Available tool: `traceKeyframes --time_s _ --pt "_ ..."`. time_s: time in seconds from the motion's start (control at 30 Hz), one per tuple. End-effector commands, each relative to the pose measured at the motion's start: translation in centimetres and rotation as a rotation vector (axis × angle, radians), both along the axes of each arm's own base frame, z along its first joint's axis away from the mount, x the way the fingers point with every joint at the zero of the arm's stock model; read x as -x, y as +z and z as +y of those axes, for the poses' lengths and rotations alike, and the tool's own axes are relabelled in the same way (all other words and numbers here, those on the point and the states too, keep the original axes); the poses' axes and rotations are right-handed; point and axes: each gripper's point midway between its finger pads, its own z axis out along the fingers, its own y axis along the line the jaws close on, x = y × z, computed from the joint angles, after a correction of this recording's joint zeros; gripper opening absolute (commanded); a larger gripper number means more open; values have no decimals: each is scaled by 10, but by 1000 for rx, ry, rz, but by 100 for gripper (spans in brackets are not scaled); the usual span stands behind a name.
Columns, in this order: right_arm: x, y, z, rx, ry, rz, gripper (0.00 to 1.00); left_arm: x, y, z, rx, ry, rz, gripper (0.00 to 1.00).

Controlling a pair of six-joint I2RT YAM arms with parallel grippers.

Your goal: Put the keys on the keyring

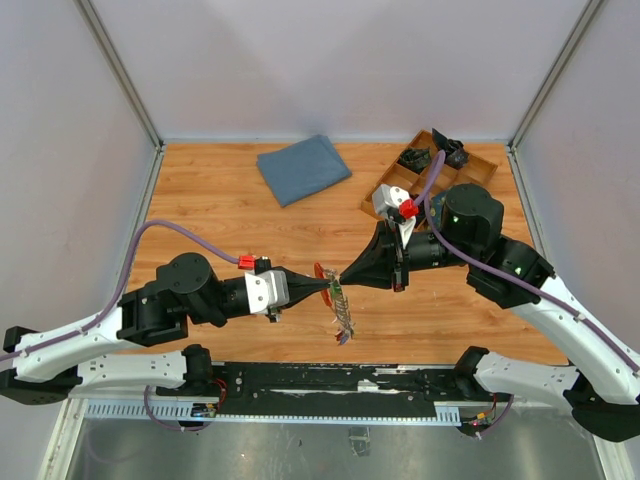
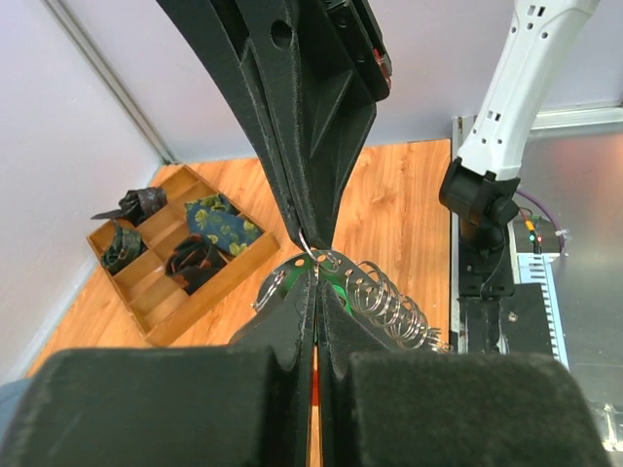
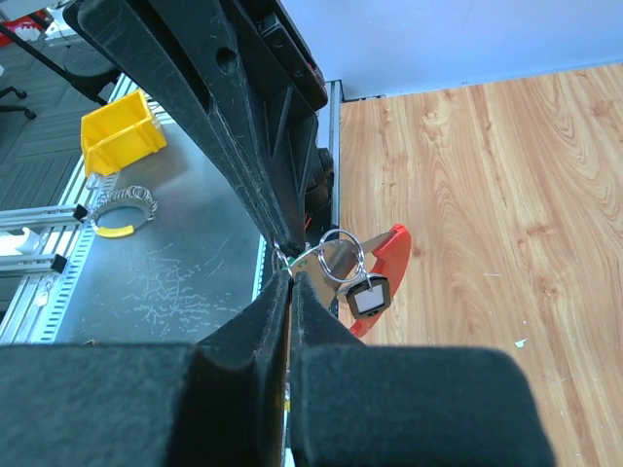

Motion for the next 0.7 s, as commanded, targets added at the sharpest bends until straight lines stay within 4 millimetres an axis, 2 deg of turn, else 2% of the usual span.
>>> traceKeyframes --time_s 0.0,0.67 --pt "-9 22 -2 -72 -54 -47 1 2 10 1 16 -13 -14 0" --pt "-21 28 -8 -116 -168 -56 0 -4 7 3 10 20 -11 0"
